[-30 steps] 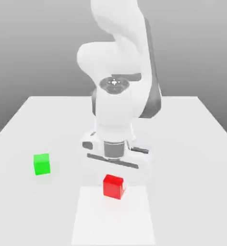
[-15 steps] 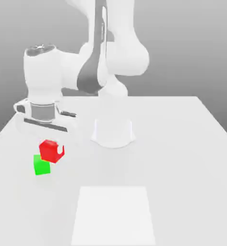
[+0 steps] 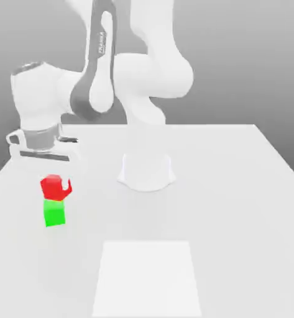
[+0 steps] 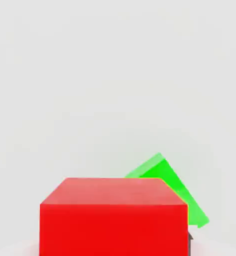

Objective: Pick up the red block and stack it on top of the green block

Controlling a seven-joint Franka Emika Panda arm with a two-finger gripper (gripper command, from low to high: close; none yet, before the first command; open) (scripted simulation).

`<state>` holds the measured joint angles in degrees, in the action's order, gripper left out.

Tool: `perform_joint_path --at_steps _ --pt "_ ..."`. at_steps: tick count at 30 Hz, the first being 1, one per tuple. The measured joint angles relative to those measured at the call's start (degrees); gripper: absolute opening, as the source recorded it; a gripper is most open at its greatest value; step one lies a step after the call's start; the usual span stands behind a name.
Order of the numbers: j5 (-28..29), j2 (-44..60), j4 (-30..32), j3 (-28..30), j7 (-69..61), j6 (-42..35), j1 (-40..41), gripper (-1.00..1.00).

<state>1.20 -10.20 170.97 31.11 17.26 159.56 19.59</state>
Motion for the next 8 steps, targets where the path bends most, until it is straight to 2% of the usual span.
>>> perform_joint_path --at_steps 8 --pt "-8.07 5.85 -0.26 2.21 -5.45 4.57 -4.65 -1.0"
